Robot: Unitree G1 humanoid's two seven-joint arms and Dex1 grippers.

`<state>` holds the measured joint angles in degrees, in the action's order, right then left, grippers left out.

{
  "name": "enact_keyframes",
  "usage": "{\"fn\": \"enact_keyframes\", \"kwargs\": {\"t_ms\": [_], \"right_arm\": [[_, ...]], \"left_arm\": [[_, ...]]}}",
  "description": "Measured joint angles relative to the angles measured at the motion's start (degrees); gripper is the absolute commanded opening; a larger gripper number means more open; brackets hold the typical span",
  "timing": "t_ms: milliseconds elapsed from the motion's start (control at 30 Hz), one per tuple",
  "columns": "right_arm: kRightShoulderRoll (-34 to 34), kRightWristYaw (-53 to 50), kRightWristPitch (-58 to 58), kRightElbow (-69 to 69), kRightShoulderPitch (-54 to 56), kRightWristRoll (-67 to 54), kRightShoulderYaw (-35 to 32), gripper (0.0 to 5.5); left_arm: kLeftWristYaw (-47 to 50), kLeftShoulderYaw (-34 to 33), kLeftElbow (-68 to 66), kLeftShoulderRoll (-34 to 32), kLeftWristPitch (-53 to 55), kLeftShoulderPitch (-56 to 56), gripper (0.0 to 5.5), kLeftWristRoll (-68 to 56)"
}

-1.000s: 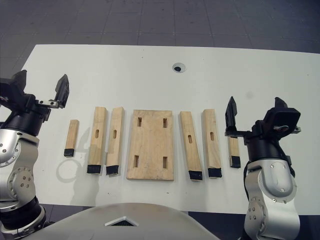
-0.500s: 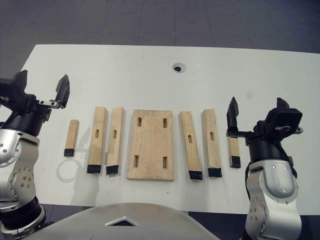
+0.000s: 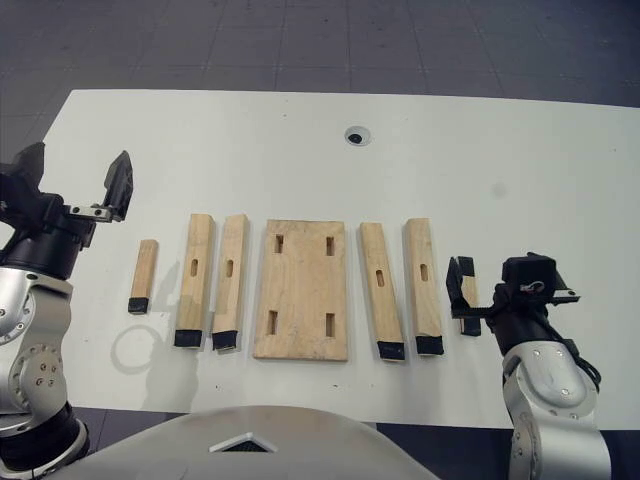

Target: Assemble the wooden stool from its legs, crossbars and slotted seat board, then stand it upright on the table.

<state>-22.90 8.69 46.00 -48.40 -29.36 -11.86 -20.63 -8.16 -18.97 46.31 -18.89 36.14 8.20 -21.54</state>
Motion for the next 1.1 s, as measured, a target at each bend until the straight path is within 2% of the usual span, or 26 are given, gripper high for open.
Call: {"fn": "enact_keyframes", "kwargs": {"t_ms": [700, 1000, 1100], "right_arm": [[-2.4, 0.4, 9.0, 2.9, -2.9, 9.2, 8.1, 5.50], [-2.2, 0.1, 9.8, 2.1, -2.9, 10.7, 9.6, 5.50], [0.0, 0.4, 11.9, 1.2, -2.8, 9.4, 10.0, 5.50]], "left_arm": [[2.5, -3.8, 4.6, 0.0, 6.2, -2.4, 5.47, -8.6], [3.9, -4.4, 5.5, -0.1, 7.7, -3.5, 5.47, -11.0], [4.3, -4.5, 5.6, -0.1, 8.2, -3.5, 5.47, -11.6]]}}
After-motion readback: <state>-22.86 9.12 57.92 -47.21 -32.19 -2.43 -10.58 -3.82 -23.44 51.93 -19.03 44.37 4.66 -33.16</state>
